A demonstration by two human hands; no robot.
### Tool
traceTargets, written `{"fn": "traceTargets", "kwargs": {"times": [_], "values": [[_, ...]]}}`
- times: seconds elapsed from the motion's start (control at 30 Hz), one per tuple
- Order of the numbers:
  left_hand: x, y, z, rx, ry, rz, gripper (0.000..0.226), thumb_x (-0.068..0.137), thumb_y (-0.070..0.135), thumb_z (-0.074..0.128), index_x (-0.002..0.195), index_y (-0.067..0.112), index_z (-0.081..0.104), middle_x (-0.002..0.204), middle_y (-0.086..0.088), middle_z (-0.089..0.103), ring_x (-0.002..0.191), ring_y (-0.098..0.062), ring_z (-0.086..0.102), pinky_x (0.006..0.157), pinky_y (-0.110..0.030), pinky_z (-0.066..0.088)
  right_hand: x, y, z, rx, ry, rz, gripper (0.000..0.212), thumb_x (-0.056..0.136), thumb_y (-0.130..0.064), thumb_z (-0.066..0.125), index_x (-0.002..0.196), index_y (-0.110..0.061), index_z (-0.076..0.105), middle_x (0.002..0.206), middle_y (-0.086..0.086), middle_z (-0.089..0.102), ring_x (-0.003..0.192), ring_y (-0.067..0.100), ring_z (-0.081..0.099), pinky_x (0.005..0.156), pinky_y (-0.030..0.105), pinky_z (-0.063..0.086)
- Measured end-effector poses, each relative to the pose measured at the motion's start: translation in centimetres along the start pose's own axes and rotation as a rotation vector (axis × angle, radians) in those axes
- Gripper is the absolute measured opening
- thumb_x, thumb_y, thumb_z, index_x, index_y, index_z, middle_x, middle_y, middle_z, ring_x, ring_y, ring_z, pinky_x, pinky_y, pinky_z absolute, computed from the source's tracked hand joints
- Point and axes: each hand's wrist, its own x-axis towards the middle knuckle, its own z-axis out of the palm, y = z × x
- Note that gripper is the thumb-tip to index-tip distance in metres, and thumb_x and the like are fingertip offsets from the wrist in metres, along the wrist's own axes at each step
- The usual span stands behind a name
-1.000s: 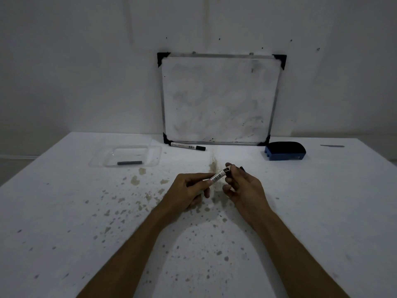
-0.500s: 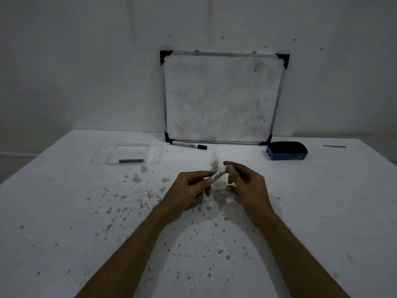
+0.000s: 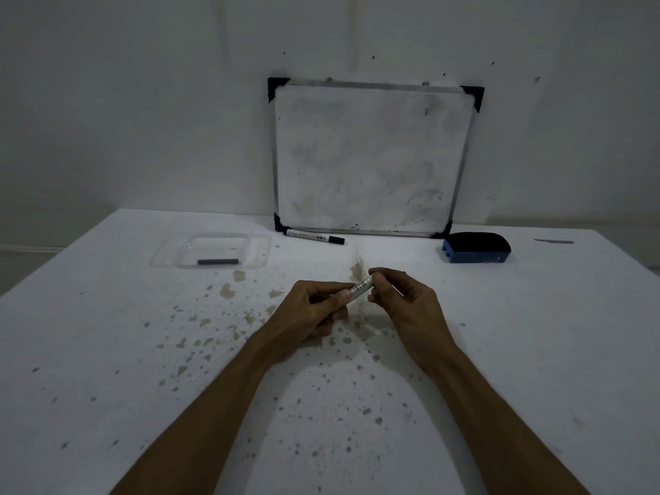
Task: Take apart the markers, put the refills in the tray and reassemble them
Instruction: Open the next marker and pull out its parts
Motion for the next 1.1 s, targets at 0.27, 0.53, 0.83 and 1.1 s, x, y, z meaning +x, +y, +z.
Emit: {"fn": "traceTargets", "kwargs": {"times": [0.27, 0.53, 0.83, 1.1], "values": [[0.6, 0.9, 2.4, -0.026, 0.151, -0.054, 0.03, 0.107, 0.036, 0.055, 0.12, 0.018, 0.075, 0.073, 0.002, 0.065, 0.058, -0.013, 0.06, 0.046, -0.021, 0.046, 0.3, -0.4, 0.9, -0.188, 0.141, 0.008, 0.035, 0.099, -0.041, 0.062, 0.132, -0.03, 0.065, 0.112, -0.006, 0.074, 0.094, 0.01, 0.072, 0.078, 0.022, 0.059], [1.8, 3.0, 3.8, -0.253, 0.269, -0.033, 0.033, 0.11, 0.035, 0.05, 0.123, 0.008, 0.064, 0.117, -0.002, 0.08, 0.117, -0.012, 0.072, 0.106, -0.033, 0.053, -2.9, -2.3, 1.4, -0.481, 0.116, 0.052, 0.043, 0.084, -0.059, 0.072, 0.117, -0.033, 0.063, 0.097, -0.016, 0.07, 0.086, 0.003, 0.07, 0.068, 0.015, 0.056], [5.1, 3.6, 6.8, -0.111, 0.205, -0.086, 0.03, 0.108, 0.036, 0.052, 0.124, 0.011, 0.059, 0.112, 0.002, 0.082, 0.116, -0.014, 0.073, 0.115, -0.044, 0.046, -2.9, -2.5, -0.4, -0.522, 0.307, 0.046, 0.045, 0.09, -0.05, 0.07, 0.123, -0.019, 0.066, 0.101, -0.002, 0.076, 0.085, 0.011, 0.074, 0.082, 0.037, 0.063], [5.9, -1.1, 7.2, 0.677, 0.309, -0.001, 0.04, 0.105, 0.044, 0.053, 0.135, 0.017, 0.059, 0.133, -0.004, 0.066, 0.119, -0.019, 0.06, 0.094, -0.028, 0.052, 0.3, -2.3, -5.6, -1.039, 0.538, 0.101, 0.026, 0.094, -0.038, 0.067, 0.106, -0.016, 0.073, 0.099, 0.002, 0.076, 0.086, 0.02, 0.069, 0.076, 0.033, 0.052]]}}
